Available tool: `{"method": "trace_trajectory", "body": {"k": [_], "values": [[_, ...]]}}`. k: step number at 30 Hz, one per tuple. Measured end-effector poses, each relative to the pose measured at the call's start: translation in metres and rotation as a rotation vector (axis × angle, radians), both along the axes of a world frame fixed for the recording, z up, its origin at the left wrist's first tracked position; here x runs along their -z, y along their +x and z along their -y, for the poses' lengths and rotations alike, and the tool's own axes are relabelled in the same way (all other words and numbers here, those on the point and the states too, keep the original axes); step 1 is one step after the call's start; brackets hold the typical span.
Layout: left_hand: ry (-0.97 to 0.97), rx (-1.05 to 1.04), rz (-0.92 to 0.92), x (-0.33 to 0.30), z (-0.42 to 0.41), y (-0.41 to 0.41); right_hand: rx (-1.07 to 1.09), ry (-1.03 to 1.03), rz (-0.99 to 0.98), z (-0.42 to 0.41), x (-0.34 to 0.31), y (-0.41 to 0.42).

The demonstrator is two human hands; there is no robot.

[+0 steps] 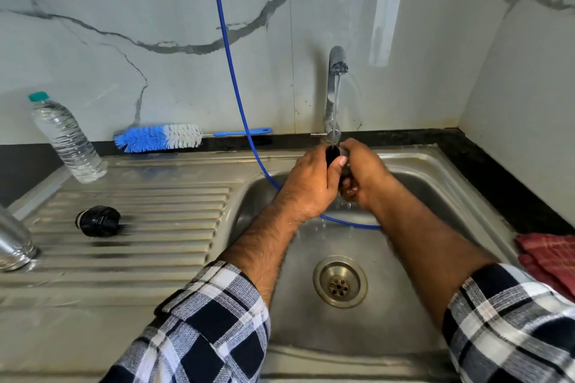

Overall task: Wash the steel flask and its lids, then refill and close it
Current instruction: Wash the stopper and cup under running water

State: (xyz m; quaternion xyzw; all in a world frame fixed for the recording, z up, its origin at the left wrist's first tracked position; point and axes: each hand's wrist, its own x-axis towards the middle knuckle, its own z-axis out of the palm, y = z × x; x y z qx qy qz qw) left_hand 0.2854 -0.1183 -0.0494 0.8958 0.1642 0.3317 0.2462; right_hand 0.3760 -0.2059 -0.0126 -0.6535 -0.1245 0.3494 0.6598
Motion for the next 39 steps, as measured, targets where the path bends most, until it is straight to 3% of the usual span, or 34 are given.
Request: {"method": "trace_trajectory", "body": {"k": [2,5,7,9,11,14,16,18,20,23,25,27,31,33,36,39], "values": [[-0.168,-0.106,-0.029,-0.009,0.009,0.005,0.093,-0.083,0.365,-0.004,0.004,-0.001],[-1.0,-0.086,-0.063,-0.028,0.012,0.008,0.168,-0.05,1.118,-0.008,0.021,-0.004],[-1.41,0.031,-0.126,-0.035,0.0,-0.003,0.073,0.001,1.437,-0.004,0.031,-0.006],[-1.543,0.113,-0.135,-0.036,-0.013,-0.014,-0.008,0.01,1.59,-0.001,0.033,-0.005],[-1.526,0.1,-0.084,-0.039,-0.013,-0.016,0.007,0.042,1.568,-0.001,0.031,-0.003],[-1.323,0.012,0.038,-0.039,0.0,-0.005,0.117,0.127,1.353,-0.006,0.026,-0.002],[-1.108,-0.015,0.083,-0.031,0.007,0.003,0.168,0.127,1.202,-0.009,0.023,0.0],[-0.733,-0.044,0.041,-0.02,0.006,0.005,0.178,0.083,1.037,-0.012,0.021,0.003],[-0.418,-0.035,-0.029,-0.013,0.002,0.003,0.154,0.045,0.797,-0.013,0.016,0.006],[-0.145,0.094,-0.073,-0.009,-0.002,-0.005,-0.026,0.032,0.203,-0.001,0.005,0.011],[-0.042,0.111,-0.035,-0.007,-0.003,-0.006,-0.12,0.02,0.055,0.007,0.001,0.013],[-0.181,0.0,-0.01,-0.014,0.006,-0.003,-0.088,-0.05,0.242,0.005,0.003,0.012],[-1.173,-0.034,-0.063,-0.032,0.008,0.001,0.065,0.006,1.289,-0.002,0.021,0.004],[-1.516,0.064,-0.111,-0.036,-0.002,-0.007,0.004,0.046,1.581,0.002,0.025,0.001],[-1.582,0.19,-0.172,-0.037,-0.015,-0.017,0.004,0.081,1.727,0.006,0.026,0.001],[-1.518,0.2,-0.188,-0.044,-0.011,-0.021,0.064,0.159,1.665,0.008,0.026,0.001]]}}
